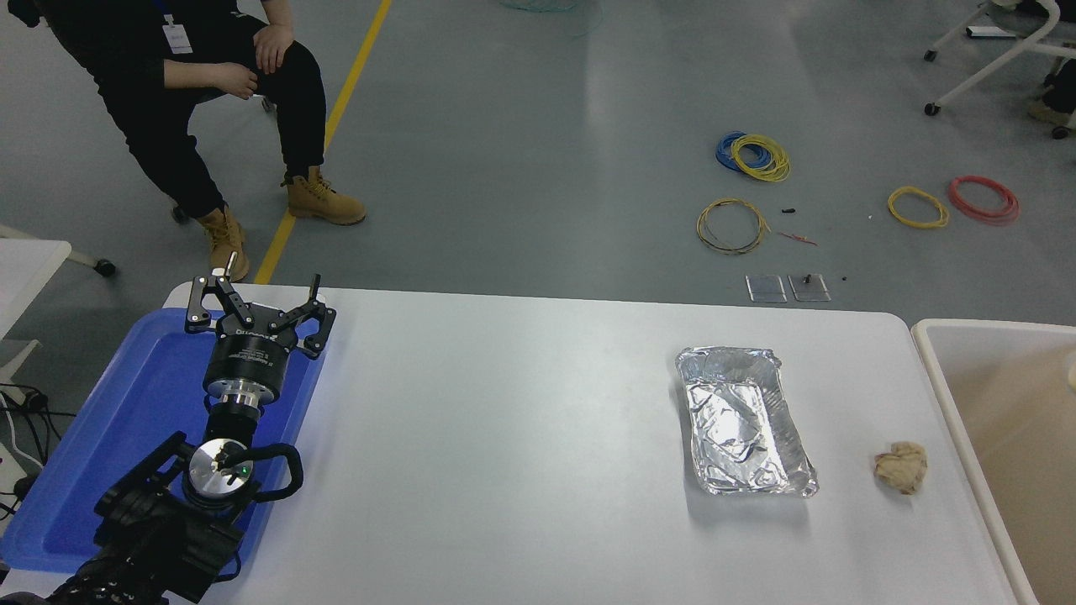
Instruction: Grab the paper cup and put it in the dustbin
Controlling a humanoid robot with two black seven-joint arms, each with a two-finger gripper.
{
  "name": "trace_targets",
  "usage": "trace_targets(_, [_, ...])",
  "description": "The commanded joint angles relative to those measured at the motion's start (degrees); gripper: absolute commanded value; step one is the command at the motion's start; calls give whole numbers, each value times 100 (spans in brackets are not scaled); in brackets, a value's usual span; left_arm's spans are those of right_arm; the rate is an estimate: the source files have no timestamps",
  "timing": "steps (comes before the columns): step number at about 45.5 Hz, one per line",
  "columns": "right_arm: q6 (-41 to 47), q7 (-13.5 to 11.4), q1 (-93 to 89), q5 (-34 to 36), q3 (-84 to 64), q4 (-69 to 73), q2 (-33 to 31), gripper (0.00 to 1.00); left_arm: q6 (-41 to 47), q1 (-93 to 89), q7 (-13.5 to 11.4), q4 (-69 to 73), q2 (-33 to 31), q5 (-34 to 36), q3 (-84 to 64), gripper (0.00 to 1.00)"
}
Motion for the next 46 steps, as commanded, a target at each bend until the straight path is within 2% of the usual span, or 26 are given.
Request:
trace_targets(1, [-153,-1,-457,1,401,-81,233,0,-1,0,1,0,0,0,0,100])
trace_targets(25, [-258,-1,-624,19,532,-81,294,0,-1,0,1,0,0,0,0,100])
trace_targets(26, [-267,-1,-624,19,567,-81,294,4,-1,0,1,0,0,0,0,100])
trace_targets(29, [-293,-1,-624,19,647,-81,286,34,-1,0,1,0,0,0,0,100])
trace_targets(31, [-346,-1,-624,28,664,-81,286,43,8,0,1,0,0,0,0,100])
trace_targets(34, [-434,8,-624,28,664,-72,286,50,-1,0,1,0,0,0,0,100])
trace_targets(40, [-592,8,-624,28,673,-72,286,87,-1,0,1,0,0,0,0,100])
trace_targets(43, [-671,8,-607,28,673,-72,286,98,8,0,1,0,0,0,0,100])
trace_targets(46, [-689,8,-580,28,673,-72,286,98,-1,0,1,0,0,0,0,100])
